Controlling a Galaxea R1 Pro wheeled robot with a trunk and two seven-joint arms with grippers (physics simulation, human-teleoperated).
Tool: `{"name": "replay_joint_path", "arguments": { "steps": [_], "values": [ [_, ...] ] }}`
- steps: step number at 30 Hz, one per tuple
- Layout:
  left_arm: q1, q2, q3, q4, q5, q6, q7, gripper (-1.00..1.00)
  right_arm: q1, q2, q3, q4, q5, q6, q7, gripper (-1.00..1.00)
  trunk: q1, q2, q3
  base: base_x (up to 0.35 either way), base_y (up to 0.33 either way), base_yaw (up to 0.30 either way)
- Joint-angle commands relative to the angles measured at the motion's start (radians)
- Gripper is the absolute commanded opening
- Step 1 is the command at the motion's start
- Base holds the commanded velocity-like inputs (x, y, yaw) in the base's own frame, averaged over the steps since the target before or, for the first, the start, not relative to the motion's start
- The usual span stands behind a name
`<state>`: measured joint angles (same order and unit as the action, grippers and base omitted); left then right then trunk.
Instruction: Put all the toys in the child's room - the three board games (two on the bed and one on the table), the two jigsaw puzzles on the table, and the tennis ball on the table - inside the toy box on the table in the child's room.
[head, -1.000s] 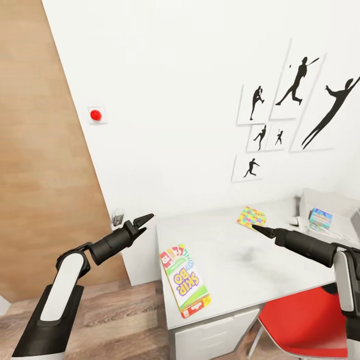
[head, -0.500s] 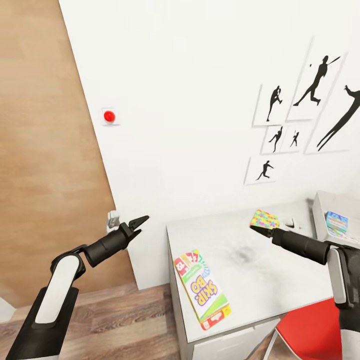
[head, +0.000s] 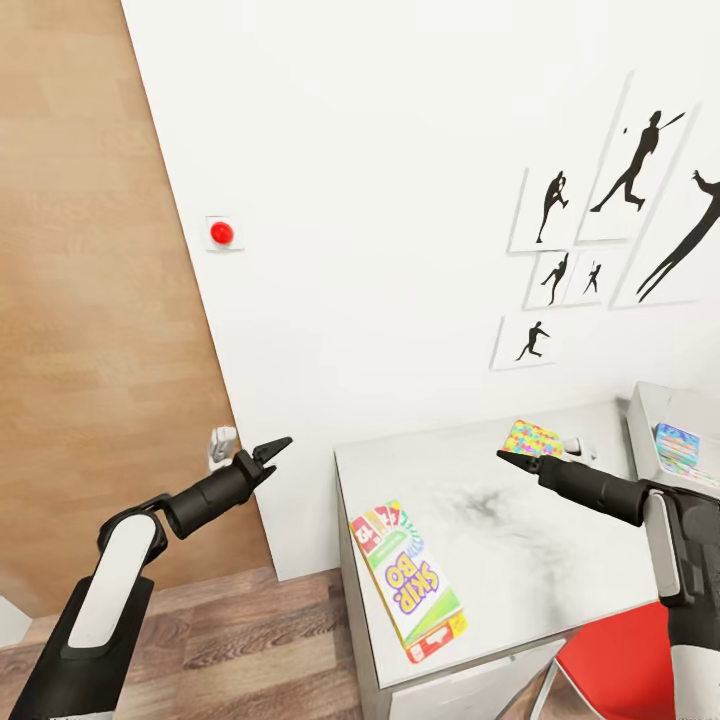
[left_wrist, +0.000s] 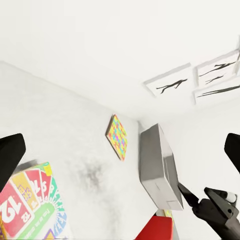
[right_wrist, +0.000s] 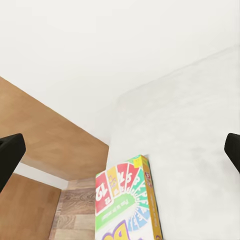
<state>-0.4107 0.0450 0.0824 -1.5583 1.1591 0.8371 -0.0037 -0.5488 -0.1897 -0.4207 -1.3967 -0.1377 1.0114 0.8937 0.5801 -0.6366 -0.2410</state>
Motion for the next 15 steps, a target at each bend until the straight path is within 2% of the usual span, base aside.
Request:
{"name": "replay_joint_path", "arguments": {
  "steps": [1, 15],
  "values": [
    [-0.001, 0.0, 0.002, 0.008, 0.001, 0.005, 0.0, 1.0, -0.002, 0.0, 0.0, 0.002, -0.003, 0.003, -0.001, 1.0, 0.0, -0.001, -0.002, 0.003, 0.006, 0.0],
    [0.0, 0.002, 0.006, 0.05, -0.002, 0.002, 0.004, 1.0, -0.005, -0.003, -0.002, 0.037, 0.001, -0.029, -0.002, 1.0, 0.0, -0.001, -0.002, 0.001, 0.003, 0.0]
  ]
}}
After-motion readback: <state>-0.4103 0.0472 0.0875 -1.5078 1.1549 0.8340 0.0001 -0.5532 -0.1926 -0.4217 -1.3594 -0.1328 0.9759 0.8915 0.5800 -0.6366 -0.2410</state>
